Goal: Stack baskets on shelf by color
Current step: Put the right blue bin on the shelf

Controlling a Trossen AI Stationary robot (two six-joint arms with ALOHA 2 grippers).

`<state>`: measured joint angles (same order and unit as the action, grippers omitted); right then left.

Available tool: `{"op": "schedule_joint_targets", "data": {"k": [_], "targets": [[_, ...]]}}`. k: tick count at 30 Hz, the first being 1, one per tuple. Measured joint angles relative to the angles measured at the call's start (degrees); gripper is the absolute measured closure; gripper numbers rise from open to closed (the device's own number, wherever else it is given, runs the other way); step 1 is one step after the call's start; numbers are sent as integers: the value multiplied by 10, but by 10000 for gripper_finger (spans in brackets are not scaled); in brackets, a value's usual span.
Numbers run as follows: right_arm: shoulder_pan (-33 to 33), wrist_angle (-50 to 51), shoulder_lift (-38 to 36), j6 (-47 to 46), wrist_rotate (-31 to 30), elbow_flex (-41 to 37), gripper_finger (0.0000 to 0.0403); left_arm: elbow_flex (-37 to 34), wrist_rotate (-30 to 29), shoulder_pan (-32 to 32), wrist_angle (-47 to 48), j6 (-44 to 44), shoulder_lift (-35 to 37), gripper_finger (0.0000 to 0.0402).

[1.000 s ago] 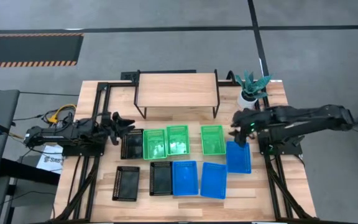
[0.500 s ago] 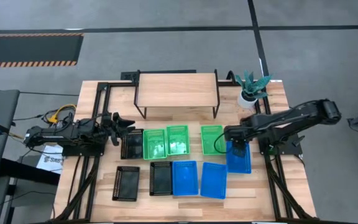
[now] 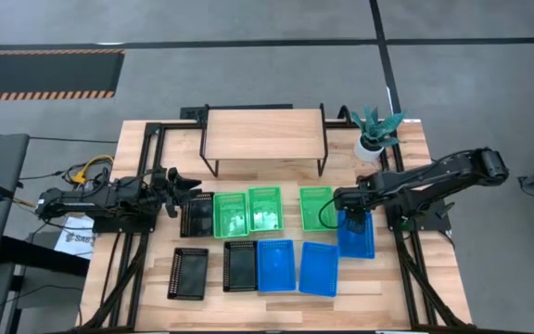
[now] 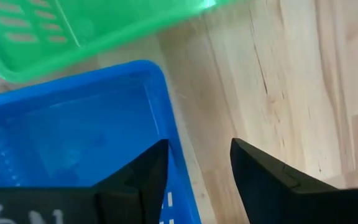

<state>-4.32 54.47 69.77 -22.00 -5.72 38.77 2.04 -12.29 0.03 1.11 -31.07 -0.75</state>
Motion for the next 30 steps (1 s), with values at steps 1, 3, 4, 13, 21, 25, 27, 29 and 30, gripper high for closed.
{"op": "schedule_joint_targets", "data": {"k": [1, 3, 4, 13, 21, 25, 27, 29, 30], "targets": [[0, 0, 1, 0, 0, 0, 211, 0, 0, 0, 0, 0, 0, 209], [0, -1, 0, -3, 0, 0, 215, 0, 0, 0, 0, 0, 0, 209], [0, -1, 0, -4, 0, -1, 219, 0, 0, 0, 0, 0, 0, 209], [0, 13, -1, -4, 0, 0, 339, 0, 0, 0, 0, 0, 0, 209], [-2, 39, -1, -24, -2, 2, 390, 0, 0, 0, 0, -5, 0, 209], [-2, 88, -1, -35, -1, 26, 396, 0, -1, 0, 0, -11, 0, 209], [-2, 105, -1, -35, -2, 46, 397, 0, -1, 0, 1, -12, 0, 209], [-2, 125, -1, -35, -5, 71, 399, 0, -1, 0, 1, -12, 0, 209], [-2, 139, -1, -35, -9, 85, 399, 0, -1, 0, 1, -12, 0, 209]]}}
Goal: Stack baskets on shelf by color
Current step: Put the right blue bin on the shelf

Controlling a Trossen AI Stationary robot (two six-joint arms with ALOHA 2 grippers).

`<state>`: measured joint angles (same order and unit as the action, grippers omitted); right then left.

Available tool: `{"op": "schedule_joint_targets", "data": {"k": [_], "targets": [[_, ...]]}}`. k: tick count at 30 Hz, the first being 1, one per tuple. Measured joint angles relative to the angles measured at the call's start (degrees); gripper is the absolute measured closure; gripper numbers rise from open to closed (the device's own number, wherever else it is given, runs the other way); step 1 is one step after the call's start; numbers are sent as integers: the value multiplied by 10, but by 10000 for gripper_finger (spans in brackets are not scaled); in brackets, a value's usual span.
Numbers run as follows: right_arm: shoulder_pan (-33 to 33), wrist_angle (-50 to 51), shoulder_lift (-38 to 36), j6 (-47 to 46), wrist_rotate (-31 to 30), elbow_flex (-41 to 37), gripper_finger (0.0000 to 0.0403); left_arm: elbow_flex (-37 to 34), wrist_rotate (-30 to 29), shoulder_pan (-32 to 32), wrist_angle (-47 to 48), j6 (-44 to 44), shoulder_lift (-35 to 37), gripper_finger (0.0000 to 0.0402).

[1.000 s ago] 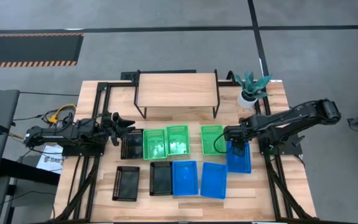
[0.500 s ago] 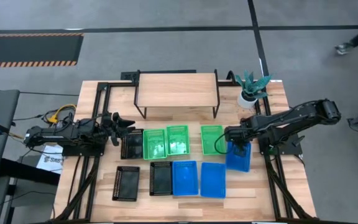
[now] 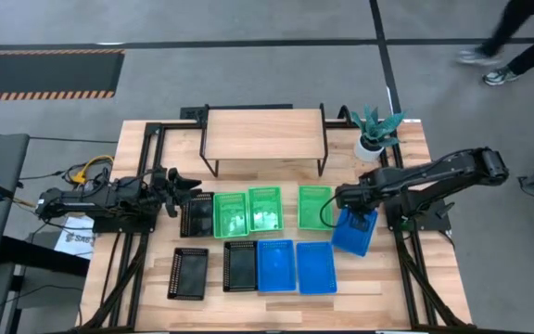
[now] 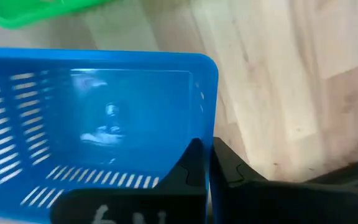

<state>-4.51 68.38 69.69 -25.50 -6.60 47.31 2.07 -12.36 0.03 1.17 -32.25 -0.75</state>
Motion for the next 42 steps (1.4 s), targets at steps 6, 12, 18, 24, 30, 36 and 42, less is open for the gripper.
{"op": "schedule_joint_targets", "data": {"k": [6, 12, 18, 24, 30, 36, 42], "targets": [[0, 88, 0, 0, -29, 96, 401, 0, 0, 0, 0, -6, 0, 209], [0, 115, 0, 10, -54, 202, 401, 0, 0, 0, 0, -15, 0, 209], [15, 54, 0, 113, -129, 291, 401, 0, 0, 0, 0, -16, 0, 209], [114, -108, 9, 288, -143, 351, 401, 0, 0, 0, 0, -21, 0, 209], [227, -154, 69, 407, -89, 436, 401, 0, 0, 0, 0, -36, 0, 209], [318, -120, 172, 482, -30, 545, 401, 0, 6, 0, 0, -46, 0, 209], [380, 16, 288, 533, -9, 674, 400, 0, 5, 0, 0, -44, 0, 209]]}}
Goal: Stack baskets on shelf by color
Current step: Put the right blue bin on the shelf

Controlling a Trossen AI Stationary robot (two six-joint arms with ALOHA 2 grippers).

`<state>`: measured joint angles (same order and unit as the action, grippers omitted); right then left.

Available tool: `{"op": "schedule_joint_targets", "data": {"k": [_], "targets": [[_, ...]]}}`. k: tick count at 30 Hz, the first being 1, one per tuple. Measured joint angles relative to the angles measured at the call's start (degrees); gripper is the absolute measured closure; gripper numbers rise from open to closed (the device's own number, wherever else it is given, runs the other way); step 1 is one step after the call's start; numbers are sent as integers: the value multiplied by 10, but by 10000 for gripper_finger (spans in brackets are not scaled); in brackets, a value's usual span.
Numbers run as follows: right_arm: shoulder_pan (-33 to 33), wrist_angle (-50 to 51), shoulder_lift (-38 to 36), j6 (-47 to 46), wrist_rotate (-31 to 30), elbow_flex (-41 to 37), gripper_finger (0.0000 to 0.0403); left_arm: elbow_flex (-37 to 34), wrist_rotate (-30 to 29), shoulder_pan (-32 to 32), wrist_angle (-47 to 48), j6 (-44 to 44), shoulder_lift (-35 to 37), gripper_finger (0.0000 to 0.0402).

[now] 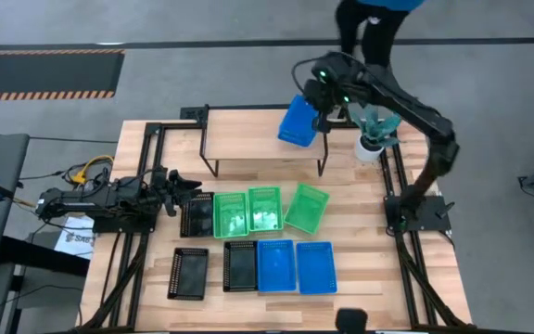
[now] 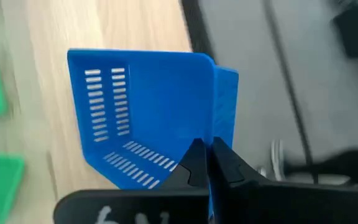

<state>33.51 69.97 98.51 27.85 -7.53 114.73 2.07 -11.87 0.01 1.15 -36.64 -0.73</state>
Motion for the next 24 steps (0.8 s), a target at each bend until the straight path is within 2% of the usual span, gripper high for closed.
{"op": "schedule_joint_targets", "data": {"k": [5, 10, 17, 24], "targets": [[28, 65, 65, 57, 43, 83, 399, 0, -10, 0, -1, 1, 0, 209], [50, 83, 111, 111, 94, 133, 398, 0, -27, 0, -2, 3, 0, 209], [78, 121, 160, 133, 106, 144, 391, 0, -52, 0, -4, 3, 0, 209], [81, 118, 192, 147, 91, 144, 356, 0, -53, 0, -4, 4, 0, 209]]}}
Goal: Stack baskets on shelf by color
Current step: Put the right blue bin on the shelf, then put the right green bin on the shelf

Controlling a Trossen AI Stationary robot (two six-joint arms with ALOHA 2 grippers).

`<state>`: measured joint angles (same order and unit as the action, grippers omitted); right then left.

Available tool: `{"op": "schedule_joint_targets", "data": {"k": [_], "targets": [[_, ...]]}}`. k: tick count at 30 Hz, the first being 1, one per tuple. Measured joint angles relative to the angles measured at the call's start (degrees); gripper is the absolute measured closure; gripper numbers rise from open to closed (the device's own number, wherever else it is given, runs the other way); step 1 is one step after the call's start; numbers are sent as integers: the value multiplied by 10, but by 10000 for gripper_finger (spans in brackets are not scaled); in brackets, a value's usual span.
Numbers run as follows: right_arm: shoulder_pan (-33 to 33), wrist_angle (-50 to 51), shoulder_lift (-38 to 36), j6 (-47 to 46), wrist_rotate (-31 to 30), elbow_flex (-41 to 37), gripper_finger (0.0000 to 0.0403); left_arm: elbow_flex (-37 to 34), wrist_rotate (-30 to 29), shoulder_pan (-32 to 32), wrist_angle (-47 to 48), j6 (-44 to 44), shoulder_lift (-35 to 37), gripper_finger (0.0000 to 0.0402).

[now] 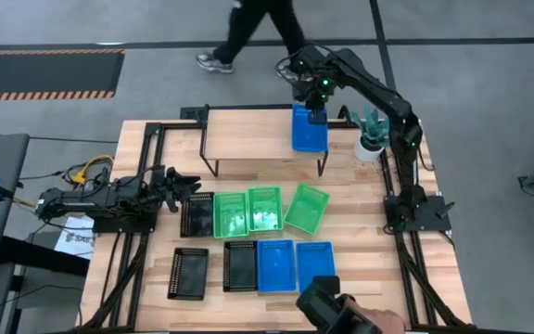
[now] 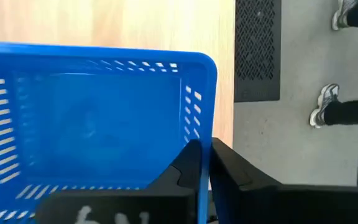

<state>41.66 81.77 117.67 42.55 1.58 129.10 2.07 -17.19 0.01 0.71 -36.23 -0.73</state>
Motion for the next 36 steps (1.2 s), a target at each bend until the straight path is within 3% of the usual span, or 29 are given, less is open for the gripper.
{"op": "schedule_joint_targets", "data": {"k": [15, 20, 26, 31, 36], "targets": [[-29, -52, -14, -5, -34, 8, 234, 0, 0, 0, 0, 26, 0, 209], [-56, -1, -16, -127, -31, 61, 214, 0, 1, 0, -1, 26, 0, 209], [-103, 84, -53, -293, -13, 44, 212, 0, 4, 0, -1, 30, 0, 209], [-146, 80, -97, -385, 14, -2, 214, 0, 9, 0, 0, 31, 0, 209], [-200, 82, -162, -467, 11, -124, 215, 0, 15, 0, 0, 33, 0, 209]]}}
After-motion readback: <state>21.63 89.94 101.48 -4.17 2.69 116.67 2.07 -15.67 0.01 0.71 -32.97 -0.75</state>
